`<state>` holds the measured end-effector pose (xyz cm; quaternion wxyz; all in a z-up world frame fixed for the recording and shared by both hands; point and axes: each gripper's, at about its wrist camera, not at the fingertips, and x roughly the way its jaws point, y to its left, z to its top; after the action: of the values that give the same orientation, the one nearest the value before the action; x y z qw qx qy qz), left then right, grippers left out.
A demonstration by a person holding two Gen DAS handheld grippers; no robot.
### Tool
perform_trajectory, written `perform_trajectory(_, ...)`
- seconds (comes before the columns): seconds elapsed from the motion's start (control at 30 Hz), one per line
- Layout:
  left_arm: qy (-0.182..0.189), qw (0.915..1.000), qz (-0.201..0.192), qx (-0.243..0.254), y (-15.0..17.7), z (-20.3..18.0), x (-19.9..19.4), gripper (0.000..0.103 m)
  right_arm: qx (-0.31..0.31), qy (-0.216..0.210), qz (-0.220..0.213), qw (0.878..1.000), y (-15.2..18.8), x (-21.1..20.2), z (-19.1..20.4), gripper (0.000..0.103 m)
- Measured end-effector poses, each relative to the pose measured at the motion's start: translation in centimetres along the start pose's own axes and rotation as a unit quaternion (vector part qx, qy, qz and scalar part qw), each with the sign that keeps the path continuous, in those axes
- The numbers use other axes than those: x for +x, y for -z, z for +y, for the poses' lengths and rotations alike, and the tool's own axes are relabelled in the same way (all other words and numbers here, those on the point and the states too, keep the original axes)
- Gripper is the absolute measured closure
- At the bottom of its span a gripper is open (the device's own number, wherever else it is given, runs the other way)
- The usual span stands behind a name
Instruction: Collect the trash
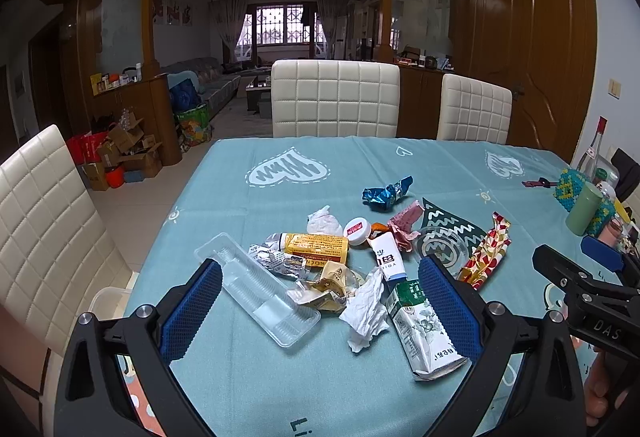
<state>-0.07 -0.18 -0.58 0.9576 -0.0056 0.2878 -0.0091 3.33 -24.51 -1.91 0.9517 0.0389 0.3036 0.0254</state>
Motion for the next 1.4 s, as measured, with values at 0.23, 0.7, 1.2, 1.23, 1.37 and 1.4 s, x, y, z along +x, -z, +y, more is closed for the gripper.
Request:
perform_trajectory(0.23,-0.001,1.0000,0.006,-0.003,0.3,0.0,0.3,0.007,-0.001,-0.001,0.007,1.000,0.7,0.8,0.2,0.003)
perform_trajectory(0.7,-0.043,0.9949,0.083,-0.038,3.2,3.4,4.9,0.007,0.024,0.011,0.079,0.997,2.5,6.0,-1.6,0.003)
perform_trajectory(1.2,-0.112,0.9698,0.144,-0.162,1.5,8.9,12.8,0.007,0.068,0.029,0.129,0.989,1.3,12.3,-3.8,0.003)
perform_trajectory(1.23,-0.123,0.9665,0.159,-0.160,1.4,9.2,13.7,0.007,0.069,0.029,0.129,0.989,1.2,12.5,-3.9,0.003)
perform_trajectory(1.37,-0.133,0.9610,0.190,-0.151,2.1,9.1,16.1,0.007,0.083,0.034,0.139,0.986,1.3,14.0,-4.4,0.003)
perform_trajectory(1.4,-0.131,0.9610,0.193,-0.148,2.3,9.0,16.4,0.007,0.087,0.034,0.144,0.985,1.5,14.5,-4.5,0.003)
